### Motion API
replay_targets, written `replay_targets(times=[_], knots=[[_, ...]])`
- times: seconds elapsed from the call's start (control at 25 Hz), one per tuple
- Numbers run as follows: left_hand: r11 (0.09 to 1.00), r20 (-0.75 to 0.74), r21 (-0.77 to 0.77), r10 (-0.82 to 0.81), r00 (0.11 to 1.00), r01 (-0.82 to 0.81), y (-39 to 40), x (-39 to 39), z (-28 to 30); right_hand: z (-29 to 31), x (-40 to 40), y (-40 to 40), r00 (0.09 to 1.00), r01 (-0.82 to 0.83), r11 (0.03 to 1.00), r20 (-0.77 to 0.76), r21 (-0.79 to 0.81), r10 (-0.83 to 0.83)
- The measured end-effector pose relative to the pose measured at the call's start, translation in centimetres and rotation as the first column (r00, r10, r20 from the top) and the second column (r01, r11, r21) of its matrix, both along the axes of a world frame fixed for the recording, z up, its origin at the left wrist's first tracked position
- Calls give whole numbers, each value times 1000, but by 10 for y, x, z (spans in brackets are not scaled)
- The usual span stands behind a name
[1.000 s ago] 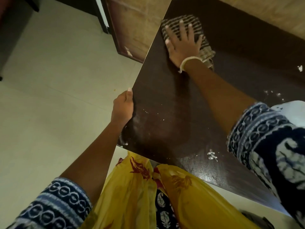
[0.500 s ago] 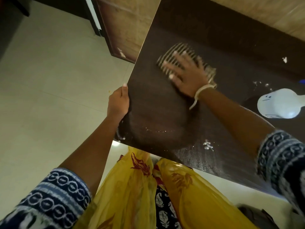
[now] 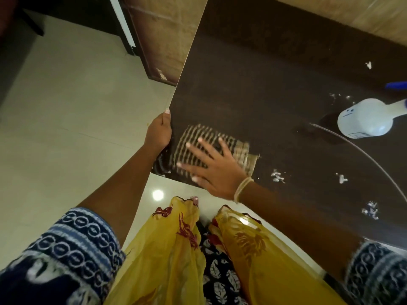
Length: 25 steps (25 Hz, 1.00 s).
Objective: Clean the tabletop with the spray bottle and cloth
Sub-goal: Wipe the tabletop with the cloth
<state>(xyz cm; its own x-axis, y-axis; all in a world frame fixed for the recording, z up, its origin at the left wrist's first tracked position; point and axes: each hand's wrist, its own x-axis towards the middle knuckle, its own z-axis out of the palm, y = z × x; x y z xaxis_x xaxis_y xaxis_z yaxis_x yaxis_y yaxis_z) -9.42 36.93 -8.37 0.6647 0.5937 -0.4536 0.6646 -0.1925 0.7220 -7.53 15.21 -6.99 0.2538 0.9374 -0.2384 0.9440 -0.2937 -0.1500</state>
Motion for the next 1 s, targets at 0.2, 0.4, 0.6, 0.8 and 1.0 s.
replay_targets(times=[0.2,0.4,0.6,0.8,1.0], knots=[[992,-22,100,-69,997,71,-1,-10,-2,-5,88,-42,989,115,992,93,47,-119],[978,9,166,-129,992,125,-4,-21,2,6,162,-42,591,807,591,1,11,-807],[791,-197,539,-215,957,289,-23,-26,10,1,37,-27,909,400,917,120,13,-398],[548,-330,621,-465,821,560,-61,-3,26,2,19,-80,977,-207,978,36,-38,208],[482,-329,589,-590,738,648,-98,17,25,3,128,-138,795,603,797,67,31,-603]])
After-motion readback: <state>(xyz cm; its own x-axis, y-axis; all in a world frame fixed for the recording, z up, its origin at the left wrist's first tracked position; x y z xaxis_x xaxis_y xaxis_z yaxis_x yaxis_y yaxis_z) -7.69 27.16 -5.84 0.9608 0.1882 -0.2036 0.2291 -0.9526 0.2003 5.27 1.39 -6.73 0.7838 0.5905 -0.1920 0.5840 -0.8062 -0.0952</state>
